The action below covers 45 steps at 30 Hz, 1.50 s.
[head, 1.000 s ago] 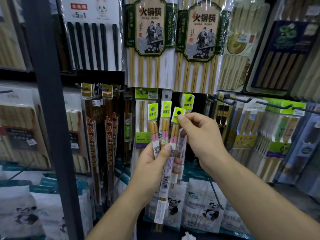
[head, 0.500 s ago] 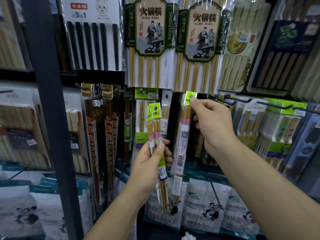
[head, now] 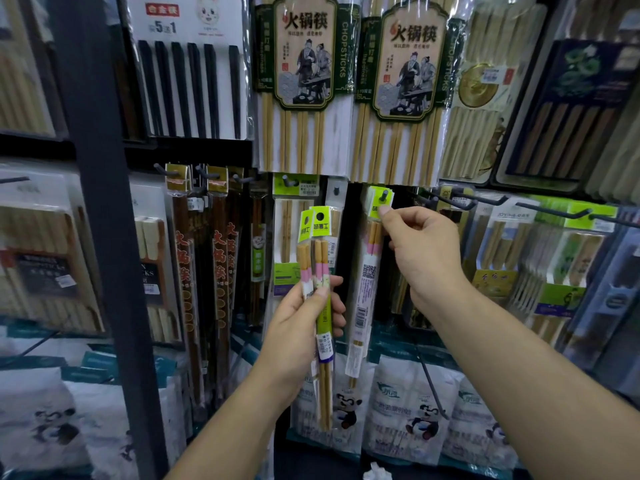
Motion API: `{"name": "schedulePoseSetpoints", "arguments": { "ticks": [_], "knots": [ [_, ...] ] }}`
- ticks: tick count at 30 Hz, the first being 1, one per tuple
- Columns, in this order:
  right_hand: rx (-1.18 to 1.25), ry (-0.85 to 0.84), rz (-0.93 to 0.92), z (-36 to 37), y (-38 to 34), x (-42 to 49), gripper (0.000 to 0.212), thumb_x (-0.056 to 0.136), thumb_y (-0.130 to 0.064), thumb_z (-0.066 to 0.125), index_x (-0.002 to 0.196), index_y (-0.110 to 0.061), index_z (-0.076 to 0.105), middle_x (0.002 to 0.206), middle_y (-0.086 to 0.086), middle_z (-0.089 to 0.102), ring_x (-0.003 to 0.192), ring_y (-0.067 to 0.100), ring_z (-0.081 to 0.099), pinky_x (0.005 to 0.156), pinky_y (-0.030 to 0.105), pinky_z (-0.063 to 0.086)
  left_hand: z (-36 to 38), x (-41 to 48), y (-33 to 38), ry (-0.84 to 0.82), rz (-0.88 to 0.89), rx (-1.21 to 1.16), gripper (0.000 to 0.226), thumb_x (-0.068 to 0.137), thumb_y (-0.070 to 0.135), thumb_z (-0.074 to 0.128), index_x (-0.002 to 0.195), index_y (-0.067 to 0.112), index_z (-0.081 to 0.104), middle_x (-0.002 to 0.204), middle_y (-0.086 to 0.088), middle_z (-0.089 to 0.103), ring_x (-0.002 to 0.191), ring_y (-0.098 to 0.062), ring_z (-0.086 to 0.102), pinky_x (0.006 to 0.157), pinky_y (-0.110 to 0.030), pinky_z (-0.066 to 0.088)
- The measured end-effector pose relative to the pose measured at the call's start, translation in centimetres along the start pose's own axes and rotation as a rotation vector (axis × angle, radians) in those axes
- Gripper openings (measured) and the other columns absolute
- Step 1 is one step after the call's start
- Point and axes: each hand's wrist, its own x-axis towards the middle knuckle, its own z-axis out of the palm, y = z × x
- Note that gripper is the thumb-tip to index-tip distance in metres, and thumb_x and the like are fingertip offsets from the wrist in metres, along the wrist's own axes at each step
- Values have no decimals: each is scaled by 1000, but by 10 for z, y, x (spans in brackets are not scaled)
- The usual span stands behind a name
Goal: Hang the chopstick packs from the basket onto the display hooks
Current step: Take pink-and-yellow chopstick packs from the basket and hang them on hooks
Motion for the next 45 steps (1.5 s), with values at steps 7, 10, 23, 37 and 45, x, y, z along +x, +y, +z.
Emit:
{"name": "schedulePoseSetpoints", "arguments": {
  "ticks": [7,10,23,37,45],
  "knots": [
    [-104,56,-58,1,10,1,20,92,-30,74,78,-18,68,60,-12,57,52,-5,49,53,9,41,3,-1,1,-25,71,104,19,109,13,43,124,15,55,84,0,72,75,-13,66,67,-23,56],
    [-92,68,-95,0,5,-7,22,94,-28,72,75,-19,64,55,-15,58,51,-6,49,52,9,40,3,-2,3,-46,88,124,16,109,13,45,122,14,54,86,1,74,76,-12,68,67,-23,56],
    [-65,-181,-91,4,-6,-34,18,97,-25,68,79,-24,72,66,-18,66,63,-6,57,62,12,48,12,-7,7,-91,80,109,23,106,12,50,124,21,61,87,3,74,81,-12,69,73,-22,57],
    [21,-49,-11,0,-14,-6,34,99,-28,62,66,-29,73,60,-9,58,57,3,52,60,22,47,8,-6,7,-37,27,135,28,108,12,46,119,20,70,72,6,52,65,-9,46,57,-23,39],
    [-27,-24,59,0,-5,-4,30,97,-29,66,74,-12,73,68,3,62,56,1,52,72,23,46,7,-6,7,-32,50,97,32,110,33,40,107,29,72,77,3,51,63,-10,47,56,-29,37]
  ]
}}
